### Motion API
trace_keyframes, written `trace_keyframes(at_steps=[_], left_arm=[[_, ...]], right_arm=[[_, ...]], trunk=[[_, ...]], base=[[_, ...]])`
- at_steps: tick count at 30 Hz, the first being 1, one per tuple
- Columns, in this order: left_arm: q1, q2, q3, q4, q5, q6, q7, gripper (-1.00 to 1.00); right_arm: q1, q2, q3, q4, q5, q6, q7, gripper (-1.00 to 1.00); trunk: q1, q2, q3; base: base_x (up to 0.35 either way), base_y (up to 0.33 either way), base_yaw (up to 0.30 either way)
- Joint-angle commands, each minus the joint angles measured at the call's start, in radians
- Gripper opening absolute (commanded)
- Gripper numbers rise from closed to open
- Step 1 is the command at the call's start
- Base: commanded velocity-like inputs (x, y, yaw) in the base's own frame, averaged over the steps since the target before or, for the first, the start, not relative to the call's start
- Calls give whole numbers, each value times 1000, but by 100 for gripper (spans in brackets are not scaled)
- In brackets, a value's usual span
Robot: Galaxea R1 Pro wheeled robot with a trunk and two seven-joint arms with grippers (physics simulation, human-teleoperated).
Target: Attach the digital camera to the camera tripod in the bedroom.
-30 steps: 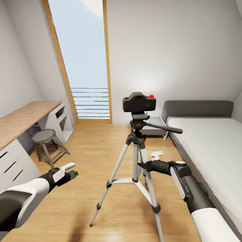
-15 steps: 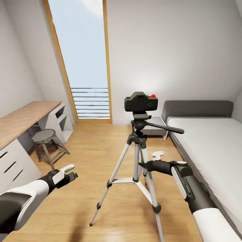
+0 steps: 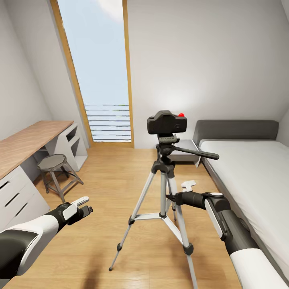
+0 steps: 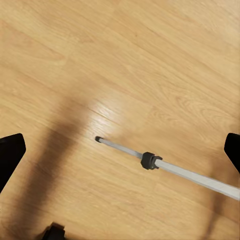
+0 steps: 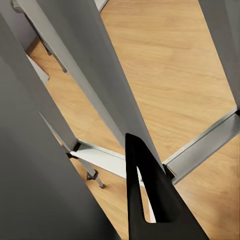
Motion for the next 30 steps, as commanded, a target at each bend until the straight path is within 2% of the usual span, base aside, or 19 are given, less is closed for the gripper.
trace_keyframes(at_steps=[1, 21, 30], left_arm=[[-1, 0, -8, 0, 11, 4, 4, 100], [-1, 0, -8, 1, 11, 4, 6, 100], [-1, 0, -8, 1, 11, 1, 12, 100]], right_arm=[[-1, -1, 0, 99, 60, 5, -9, -100], [-1, -1, 0, 99, 60, 5, -8, -100], [-1, -1, 0, 99, 60, 5, -8, -100]], trunk=[[1, -2, -2], [1, -2, -2], [1, -2, -2]], base=[[0, 0, 0], [-38, 0, 0], [-143, 0, 0]])
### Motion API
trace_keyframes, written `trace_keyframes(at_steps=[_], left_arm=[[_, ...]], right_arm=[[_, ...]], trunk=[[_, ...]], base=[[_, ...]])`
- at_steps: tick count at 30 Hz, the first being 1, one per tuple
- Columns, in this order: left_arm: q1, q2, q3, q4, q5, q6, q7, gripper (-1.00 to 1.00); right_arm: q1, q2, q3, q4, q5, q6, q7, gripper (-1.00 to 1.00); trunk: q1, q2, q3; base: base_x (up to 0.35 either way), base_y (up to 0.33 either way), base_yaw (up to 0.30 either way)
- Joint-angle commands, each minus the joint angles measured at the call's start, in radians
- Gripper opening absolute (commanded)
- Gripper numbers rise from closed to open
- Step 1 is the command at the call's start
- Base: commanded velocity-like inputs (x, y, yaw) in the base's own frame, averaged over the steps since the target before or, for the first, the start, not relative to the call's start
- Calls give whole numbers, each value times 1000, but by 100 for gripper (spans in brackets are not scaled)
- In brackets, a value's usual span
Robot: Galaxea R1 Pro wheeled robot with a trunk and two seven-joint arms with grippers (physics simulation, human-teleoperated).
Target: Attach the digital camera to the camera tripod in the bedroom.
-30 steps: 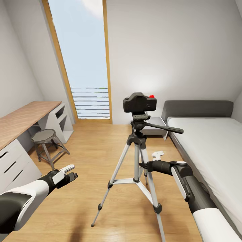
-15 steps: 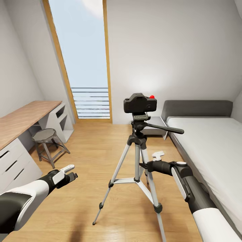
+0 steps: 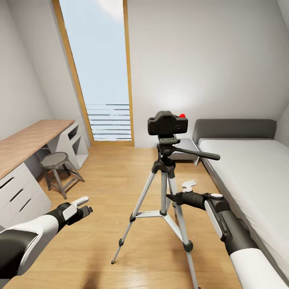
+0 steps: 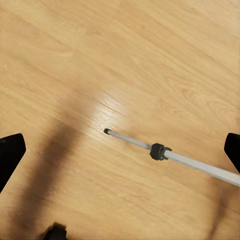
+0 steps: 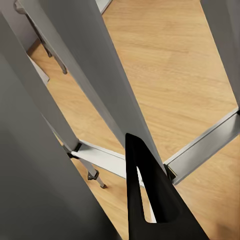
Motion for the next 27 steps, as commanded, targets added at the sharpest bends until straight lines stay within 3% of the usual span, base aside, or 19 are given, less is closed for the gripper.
trace_keyframes(at_steps=[1, 6, 7, 26, 27], left_arm=[[-1, 0, -8, 0, 11, 4, 4, 100], [-1, 0, -8, 0, 11, 4, 4, 100], [5, 0, -9, -6, 11, -2, -1, 100], [20, 3, -9, -71, 11, -1, -8, 100], [20, 3, -9, -71, 11, -1, -8, 100]], right_arm=[[0, -1, 3, 69, 61, 72, -2, -100], [0, -2, 3, 69, 61, 72, -2, -100], [0, -1, 3, 6, 1, 11, -1, -100], [0, -7, 4, 3, -10, -4, -4, -100], [0, -7, 4, 3, -10, -5, -4, 100]], trunk=[[1, -2, -2], [1, -2, -2], [1, -2, -2], [1, -2, -2], [1, -2, -2]], base=[[-21, 0, 0], [-7, 0, 0], [0, 0, 0], [0, 0, 0], [0, 0, 0]])
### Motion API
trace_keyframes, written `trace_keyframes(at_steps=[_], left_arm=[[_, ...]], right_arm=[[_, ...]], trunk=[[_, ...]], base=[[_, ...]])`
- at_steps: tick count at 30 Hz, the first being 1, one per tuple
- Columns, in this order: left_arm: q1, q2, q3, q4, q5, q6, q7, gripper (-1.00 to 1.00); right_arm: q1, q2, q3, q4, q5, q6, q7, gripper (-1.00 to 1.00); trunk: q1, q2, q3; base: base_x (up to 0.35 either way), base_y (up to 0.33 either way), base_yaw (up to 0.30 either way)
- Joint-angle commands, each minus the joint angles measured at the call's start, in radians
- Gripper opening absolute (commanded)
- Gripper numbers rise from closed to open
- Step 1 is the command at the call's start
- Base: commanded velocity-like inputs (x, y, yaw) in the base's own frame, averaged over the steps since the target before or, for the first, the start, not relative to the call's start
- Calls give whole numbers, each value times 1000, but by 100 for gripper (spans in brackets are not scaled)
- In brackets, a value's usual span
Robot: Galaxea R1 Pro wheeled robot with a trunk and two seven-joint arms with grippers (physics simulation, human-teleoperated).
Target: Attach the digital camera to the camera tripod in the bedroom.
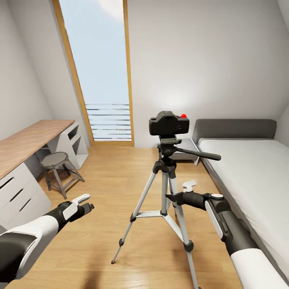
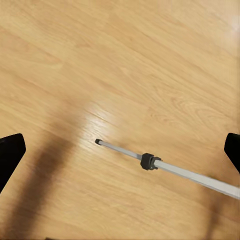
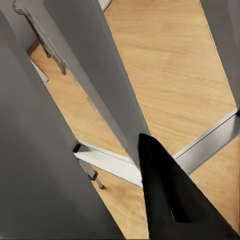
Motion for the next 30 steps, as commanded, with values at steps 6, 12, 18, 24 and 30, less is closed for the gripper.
trace_keyframes(at_steps=[6, 12, 18, 24, 30], left_arm=[[0, 0, -8, -2, 12, 6, 6, 100], [0, 0, -8, 1, 12, 6, 6, 100], [0, -1, -8, 5, 12, 6, 6, 100], [0, -1, -9, 6, 12, 6, 6, 100], [0, -1, -9, 8, 11, 6, 8, 100]], right_arm=[[-1, -2, 1, -1, 31, 6, 2, 100], [-1, -2, 1, 0, 35, 6, 1, 100], [-1, -3, 1, 0, 47, 6, 1, 100], [-1, -4, 1, 0, 73, 5, 0, 100], [-1, -4, 1, 1, 83, 5, 1, 100]], trunk=[[1, -2, -2], [1, -2, -2], [1, -2, -2], [1, -2, -2], [1, -2, -2]], base=[[0, 0, 0], [0, 0, 0], [0, 0, 0], [0, 0, 0], [-1, 0, 0]])
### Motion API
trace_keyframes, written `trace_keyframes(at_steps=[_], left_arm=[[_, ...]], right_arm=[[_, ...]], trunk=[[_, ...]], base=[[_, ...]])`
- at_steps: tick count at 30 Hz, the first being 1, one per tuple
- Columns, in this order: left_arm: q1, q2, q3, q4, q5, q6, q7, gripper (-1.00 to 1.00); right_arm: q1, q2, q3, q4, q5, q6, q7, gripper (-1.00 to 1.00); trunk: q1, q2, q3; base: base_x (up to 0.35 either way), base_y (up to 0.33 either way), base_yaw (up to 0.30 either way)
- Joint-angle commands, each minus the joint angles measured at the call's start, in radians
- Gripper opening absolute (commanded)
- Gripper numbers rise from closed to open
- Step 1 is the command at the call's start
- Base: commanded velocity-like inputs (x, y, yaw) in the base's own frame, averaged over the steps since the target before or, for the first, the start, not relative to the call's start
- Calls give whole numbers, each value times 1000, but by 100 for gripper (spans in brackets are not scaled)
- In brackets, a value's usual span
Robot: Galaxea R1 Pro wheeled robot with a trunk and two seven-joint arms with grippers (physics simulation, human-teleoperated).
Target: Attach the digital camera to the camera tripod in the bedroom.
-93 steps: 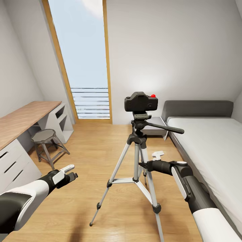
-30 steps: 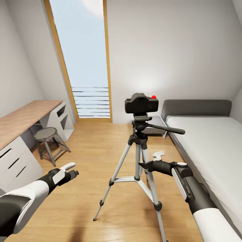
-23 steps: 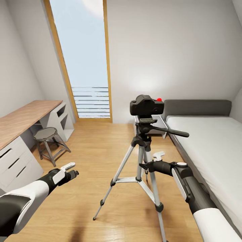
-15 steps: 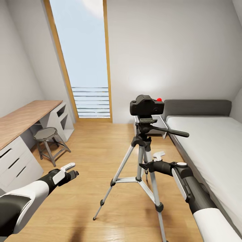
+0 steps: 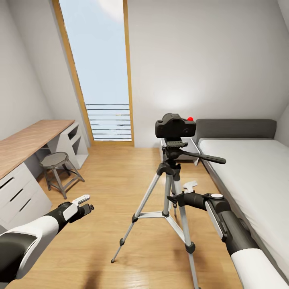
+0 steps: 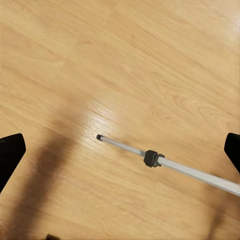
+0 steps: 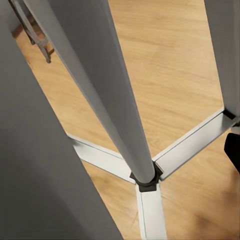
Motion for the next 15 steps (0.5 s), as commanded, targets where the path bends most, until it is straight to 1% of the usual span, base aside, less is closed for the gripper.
trace_keyframes(at_steps=[1, 9, 15], left_arm=[[0, 0, -8, -3, 10, 6, 6, 100], [0, -1, -8, -3, 12, 6, 11, 100], [0, 0, -7, -2, 14, 6, 12, 100]], right_arm=[[-1, -1, 0, -1, 6, 4, 5, 100], [-1, -1, 0, -1, 9, 4, 7, 100], [-1, -1, 0, -1, 9, 4, 7, 100]], trunk=[[1, -2, -2], [1, -2, -2], [1, -2, -2]], base=[[-48, -26, 0], [-167, -123, 0], [-42, -31, 0]])
